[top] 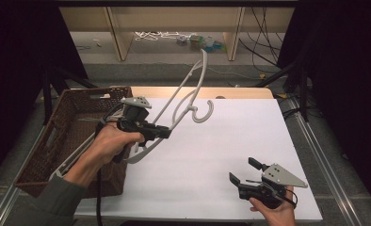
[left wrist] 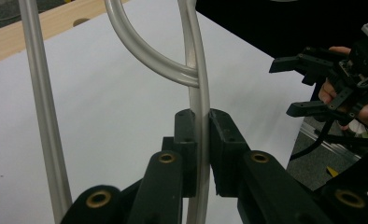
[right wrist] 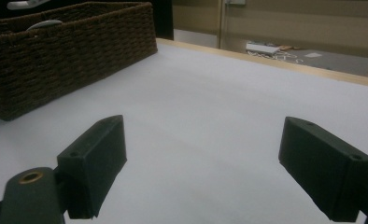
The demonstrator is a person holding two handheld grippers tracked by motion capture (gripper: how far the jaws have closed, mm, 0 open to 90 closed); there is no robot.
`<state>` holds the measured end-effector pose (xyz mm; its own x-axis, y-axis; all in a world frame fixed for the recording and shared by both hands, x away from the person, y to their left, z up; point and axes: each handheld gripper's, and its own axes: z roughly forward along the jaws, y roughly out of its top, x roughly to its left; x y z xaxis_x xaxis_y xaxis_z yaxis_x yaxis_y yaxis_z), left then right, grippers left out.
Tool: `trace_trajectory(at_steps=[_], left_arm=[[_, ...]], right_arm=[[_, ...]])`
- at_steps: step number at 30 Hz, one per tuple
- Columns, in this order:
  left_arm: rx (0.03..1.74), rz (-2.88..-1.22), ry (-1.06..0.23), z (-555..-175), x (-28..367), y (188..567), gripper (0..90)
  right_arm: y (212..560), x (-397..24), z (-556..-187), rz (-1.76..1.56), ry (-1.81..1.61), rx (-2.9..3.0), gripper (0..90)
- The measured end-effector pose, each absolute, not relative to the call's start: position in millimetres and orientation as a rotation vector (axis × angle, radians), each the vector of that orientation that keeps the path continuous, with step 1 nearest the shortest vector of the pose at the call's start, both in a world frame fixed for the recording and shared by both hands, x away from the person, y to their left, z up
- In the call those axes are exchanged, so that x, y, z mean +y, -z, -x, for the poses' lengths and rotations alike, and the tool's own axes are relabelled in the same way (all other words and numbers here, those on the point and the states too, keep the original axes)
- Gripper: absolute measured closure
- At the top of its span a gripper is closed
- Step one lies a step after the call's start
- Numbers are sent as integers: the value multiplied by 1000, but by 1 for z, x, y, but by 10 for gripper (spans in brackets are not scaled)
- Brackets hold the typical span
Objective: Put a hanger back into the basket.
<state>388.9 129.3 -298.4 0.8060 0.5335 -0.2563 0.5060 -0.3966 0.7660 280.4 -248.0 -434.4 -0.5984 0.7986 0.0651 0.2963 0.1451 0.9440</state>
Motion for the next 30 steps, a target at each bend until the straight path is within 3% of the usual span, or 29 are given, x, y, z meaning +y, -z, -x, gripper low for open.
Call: trace_trajectory(at_steps=[15, 22, 30], left_arm=[[842, -2035, -155, -376, 191, 275, 819], [897, -2049, -234, -375, 227, 278, 819], [941, -2072, -230, -376, 260, 293, 819]], right_arm=[[436, -248, -281, -1036, -1453, 1968, 159], [436, -247, -282, -1041, -1464, 1971, 159], [438, -246, -283, -1046, -1465, 1976, 158]])
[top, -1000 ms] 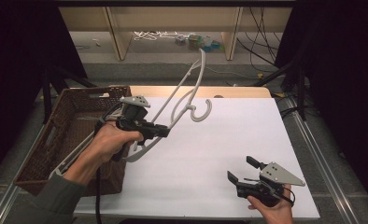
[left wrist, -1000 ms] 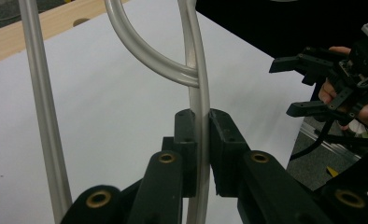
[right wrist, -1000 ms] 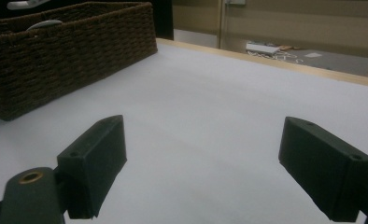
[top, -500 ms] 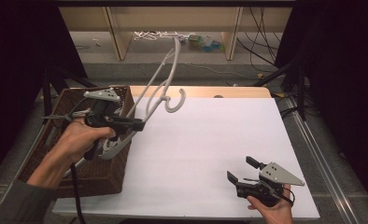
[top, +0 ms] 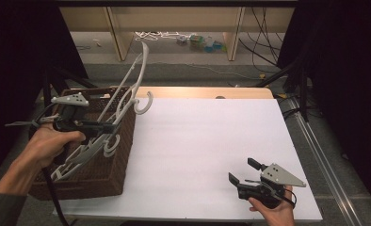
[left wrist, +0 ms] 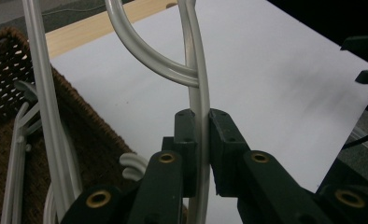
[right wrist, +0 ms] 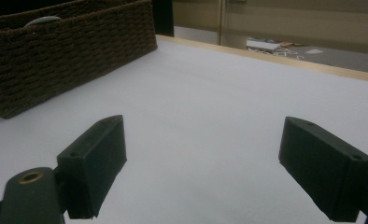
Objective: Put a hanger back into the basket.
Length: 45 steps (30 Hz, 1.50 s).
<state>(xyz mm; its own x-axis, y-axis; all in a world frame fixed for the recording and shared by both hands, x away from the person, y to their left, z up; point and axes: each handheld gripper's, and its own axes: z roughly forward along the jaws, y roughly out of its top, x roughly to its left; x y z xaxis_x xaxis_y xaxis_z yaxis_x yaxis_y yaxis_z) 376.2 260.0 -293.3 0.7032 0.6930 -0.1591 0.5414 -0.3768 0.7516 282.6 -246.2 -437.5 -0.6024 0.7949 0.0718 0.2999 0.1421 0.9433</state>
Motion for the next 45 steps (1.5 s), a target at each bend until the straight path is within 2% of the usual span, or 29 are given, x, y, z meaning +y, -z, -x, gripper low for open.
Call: trace_trajectory(at_steps=[9, 13, 30, 45], left_arm=[[980, -2070, -222, -375, 280, 311, 819], [960, -2085, -259, -375, 296, 316, 819], [1009, -2140, -224, -363, 342, 350, 819], [1041, -2186, -180, -356, 356, 366, 818]], right_arm=[[438, -246, -283, -1047, -1463, 1978, 158], [438, -246, -283, -1039, -1467, 1971, 158], [438, -246, -283, -1050, -1453, 1984, 158], [437, -247, -282, -1045, -1434, 1988, 158]])
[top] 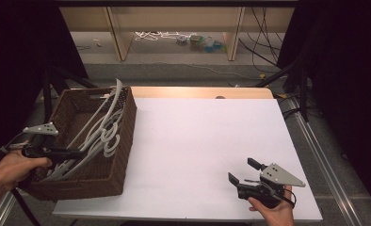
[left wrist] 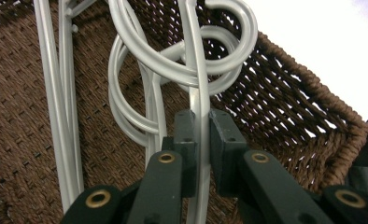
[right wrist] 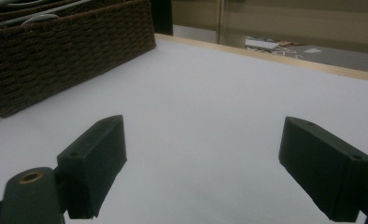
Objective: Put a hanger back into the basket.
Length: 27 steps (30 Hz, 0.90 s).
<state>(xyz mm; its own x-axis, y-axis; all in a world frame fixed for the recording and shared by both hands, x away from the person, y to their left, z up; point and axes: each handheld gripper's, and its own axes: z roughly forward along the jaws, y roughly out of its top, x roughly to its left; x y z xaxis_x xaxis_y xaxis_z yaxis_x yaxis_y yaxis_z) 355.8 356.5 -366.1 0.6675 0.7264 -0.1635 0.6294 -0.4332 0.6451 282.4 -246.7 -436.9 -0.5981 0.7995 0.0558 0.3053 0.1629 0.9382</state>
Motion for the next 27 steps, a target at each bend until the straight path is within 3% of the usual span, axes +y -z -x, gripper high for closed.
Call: trace_trajectory(at_steps=[10, 21, 27], left_arm=[[1054, -2285, -150, -364, 356, 378, 817], [1101, -2248, -123, -365, 362, 390, 810], [1099, -2312, -132, -367, 361, 390, 810]], right_arm=[[438, -246, -283, -1041, -1461, 1971, 158], [437, -247, -282, -1047, -1429, 1991, 158], [437, -246, -283, -1042, -1434, 1988, 158]])
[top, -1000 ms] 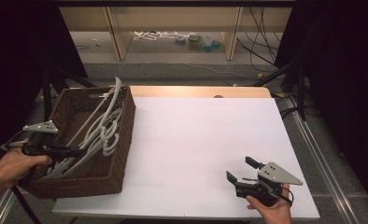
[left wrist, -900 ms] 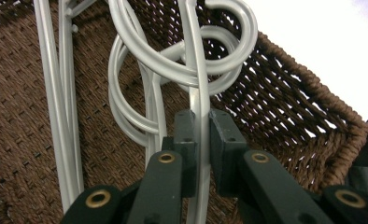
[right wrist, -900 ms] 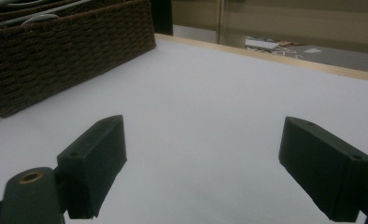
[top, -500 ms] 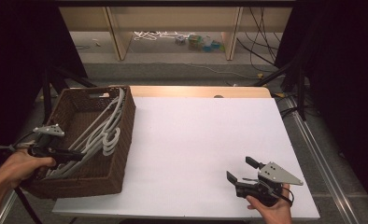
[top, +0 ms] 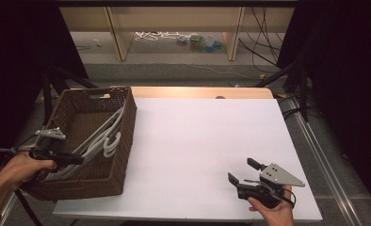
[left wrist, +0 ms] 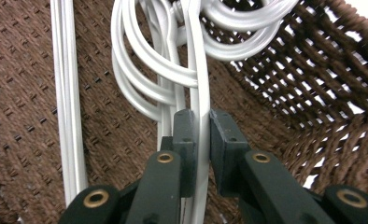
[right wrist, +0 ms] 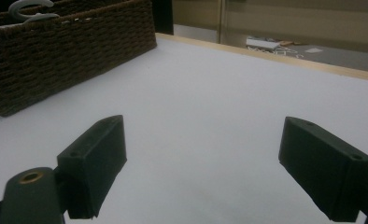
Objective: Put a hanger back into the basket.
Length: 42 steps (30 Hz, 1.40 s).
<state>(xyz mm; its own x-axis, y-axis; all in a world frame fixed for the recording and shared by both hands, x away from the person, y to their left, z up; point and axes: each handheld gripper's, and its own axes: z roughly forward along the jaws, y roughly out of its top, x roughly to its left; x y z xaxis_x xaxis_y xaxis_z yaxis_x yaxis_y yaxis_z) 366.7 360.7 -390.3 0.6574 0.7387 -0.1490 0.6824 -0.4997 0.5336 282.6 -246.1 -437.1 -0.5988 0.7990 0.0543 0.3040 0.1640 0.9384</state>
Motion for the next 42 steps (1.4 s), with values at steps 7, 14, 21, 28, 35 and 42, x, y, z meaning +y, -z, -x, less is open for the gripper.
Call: trace_trajectory(at_steps=[7, 14, 21, 28, 35, 42], left_arm=[[1134, -2289, -134, -368, 362, 393, 799], [1149, -2196, -197, -366, 362, 384, 650], [1135, -2089, -352, -360, 346, 365, 423], [1137, -1922, -422, -350, 325, 358, 323], [1107, -1814, -482, -341, 311, 350, 219], [1057, -1628, -490, -334, 299, 347, 162]], right_arm=[[437, -246, -282, -1054, -1434, 1996, 159], [437, -246, -282, -1056, -1437, 1988, 158], [436, -247, -282, -1050, -1428, 1992, 159], [438, -245, -283, -1043, -1463, 1973, 159], [437, -246, -283, -1044, -1441, 1968, 158], [436, -246, -282, -1040, -1446, 1984, 159]])
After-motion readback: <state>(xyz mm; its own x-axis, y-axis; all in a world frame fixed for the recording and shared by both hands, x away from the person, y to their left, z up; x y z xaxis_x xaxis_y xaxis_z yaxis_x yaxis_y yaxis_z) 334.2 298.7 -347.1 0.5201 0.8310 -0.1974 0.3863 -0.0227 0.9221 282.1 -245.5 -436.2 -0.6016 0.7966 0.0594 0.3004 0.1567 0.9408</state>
